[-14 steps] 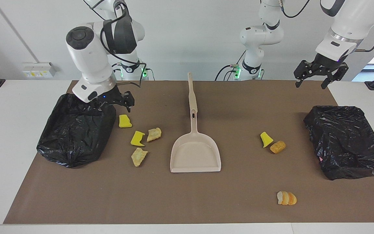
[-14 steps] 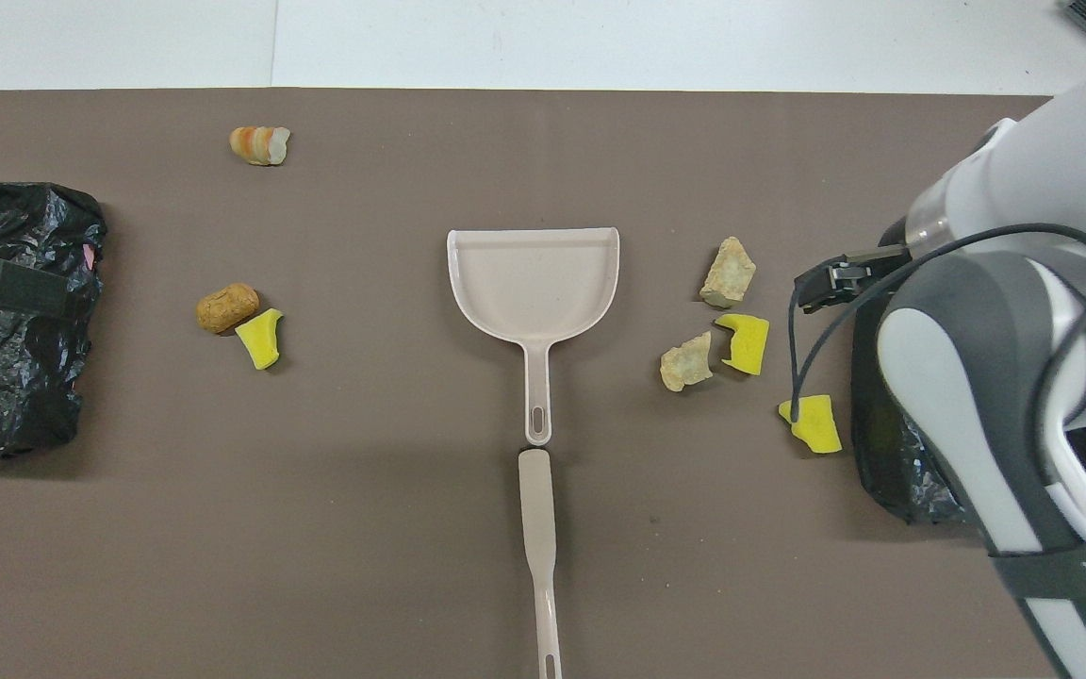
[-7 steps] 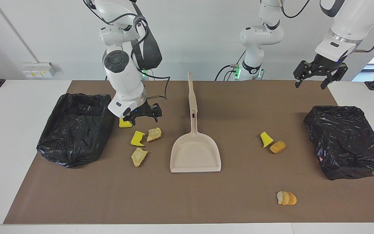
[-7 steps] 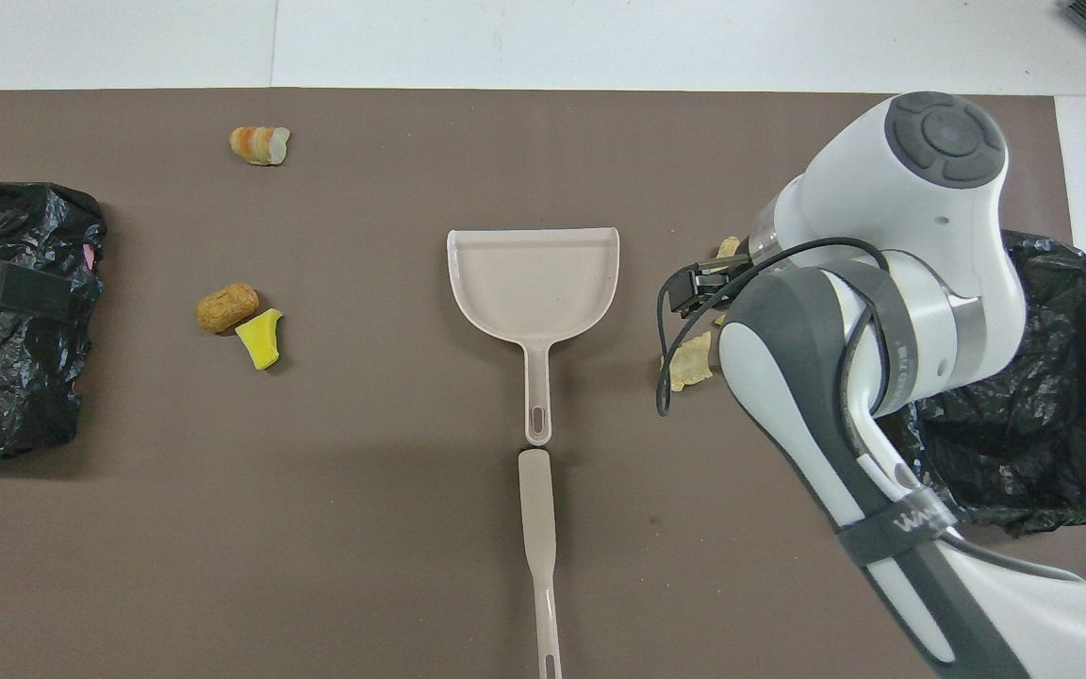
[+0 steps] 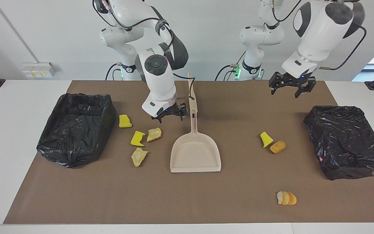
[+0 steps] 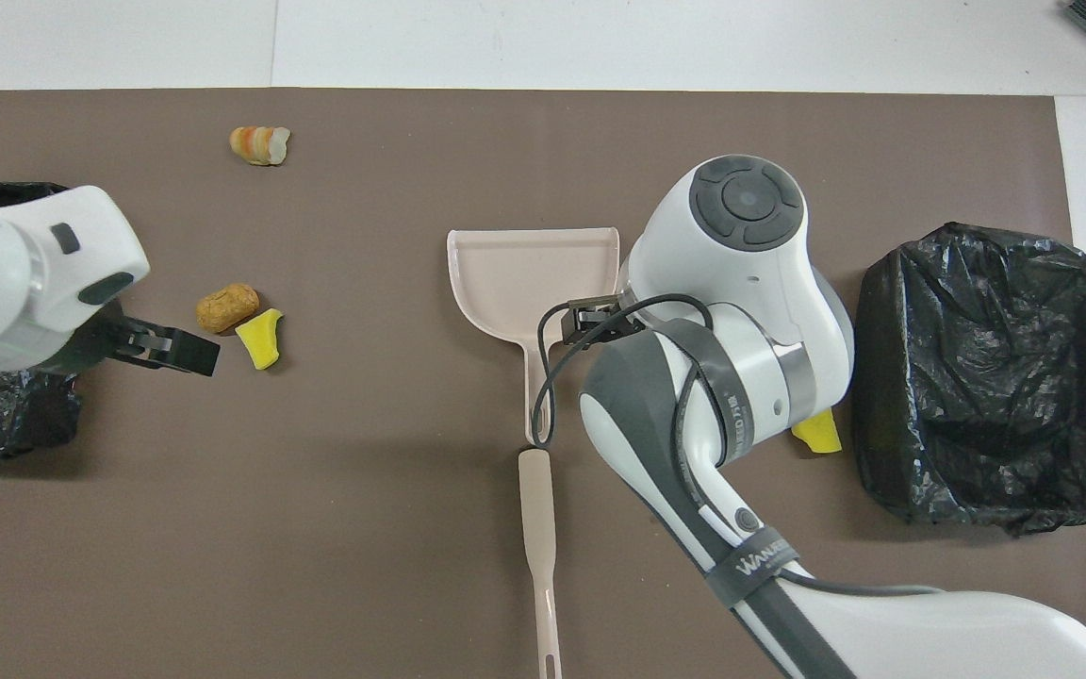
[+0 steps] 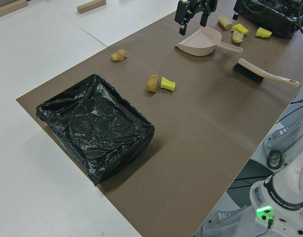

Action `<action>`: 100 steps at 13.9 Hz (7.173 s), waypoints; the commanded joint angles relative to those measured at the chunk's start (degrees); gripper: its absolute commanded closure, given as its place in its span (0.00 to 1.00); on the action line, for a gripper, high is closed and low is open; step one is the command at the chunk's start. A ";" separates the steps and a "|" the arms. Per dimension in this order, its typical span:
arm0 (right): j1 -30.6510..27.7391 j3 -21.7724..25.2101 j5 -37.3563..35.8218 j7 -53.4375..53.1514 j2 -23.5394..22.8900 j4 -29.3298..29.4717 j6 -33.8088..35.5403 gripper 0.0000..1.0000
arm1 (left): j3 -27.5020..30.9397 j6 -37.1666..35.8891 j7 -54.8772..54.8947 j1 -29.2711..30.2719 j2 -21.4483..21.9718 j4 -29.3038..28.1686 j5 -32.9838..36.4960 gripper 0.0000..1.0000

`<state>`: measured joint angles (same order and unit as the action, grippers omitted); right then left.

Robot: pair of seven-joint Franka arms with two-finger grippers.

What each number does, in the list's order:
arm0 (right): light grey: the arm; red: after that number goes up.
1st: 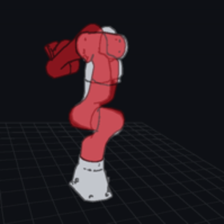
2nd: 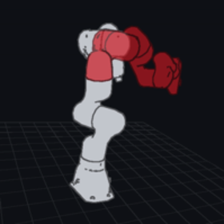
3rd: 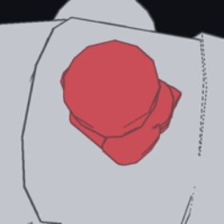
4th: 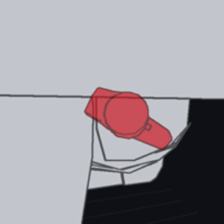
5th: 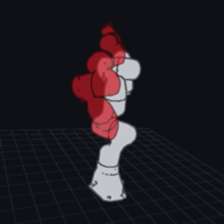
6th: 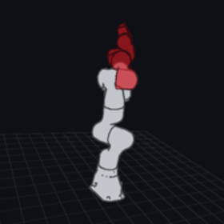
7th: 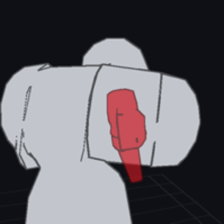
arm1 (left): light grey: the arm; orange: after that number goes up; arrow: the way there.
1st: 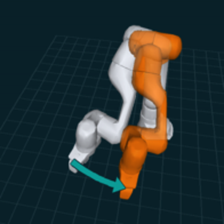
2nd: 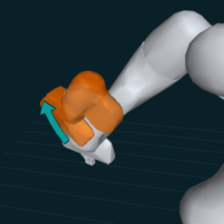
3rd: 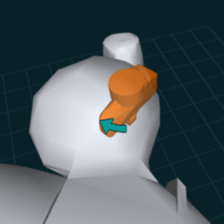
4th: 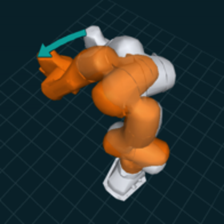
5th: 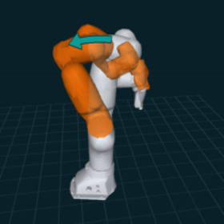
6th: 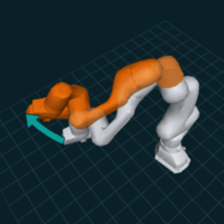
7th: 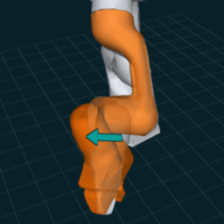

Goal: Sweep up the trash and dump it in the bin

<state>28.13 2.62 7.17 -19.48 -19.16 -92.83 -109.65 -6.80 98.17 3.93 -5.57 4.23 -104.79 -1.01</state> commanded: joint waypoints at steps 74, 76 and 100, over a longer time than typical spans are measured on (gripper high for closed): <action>5.00 -0.16 -11.13 46.46 -2.29 -4.56 6.64 1.00 | -3.57 14.60 -9.22 -0.86 -4.03 -11.08 3.27 1.00; 4.91 -0.25 -10.69 46.37 -2.46 -4.64 4.54 1.00 | -3.57 14.60 -8.77 0.37 -8.95 -5.89 5.84 1.00; 4.82 -0.25 -9.98 51.03 -2.90 -3.24 7.34 1.00 | -4.10 16.21 28.04 10.57 -36.07 22.01 20.62 1.00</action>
<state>33.58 2.72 -3.59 31.93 -22.59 -95.90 -103.46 -9.95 119.83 28.88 4.12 -33.80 -82.57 19.58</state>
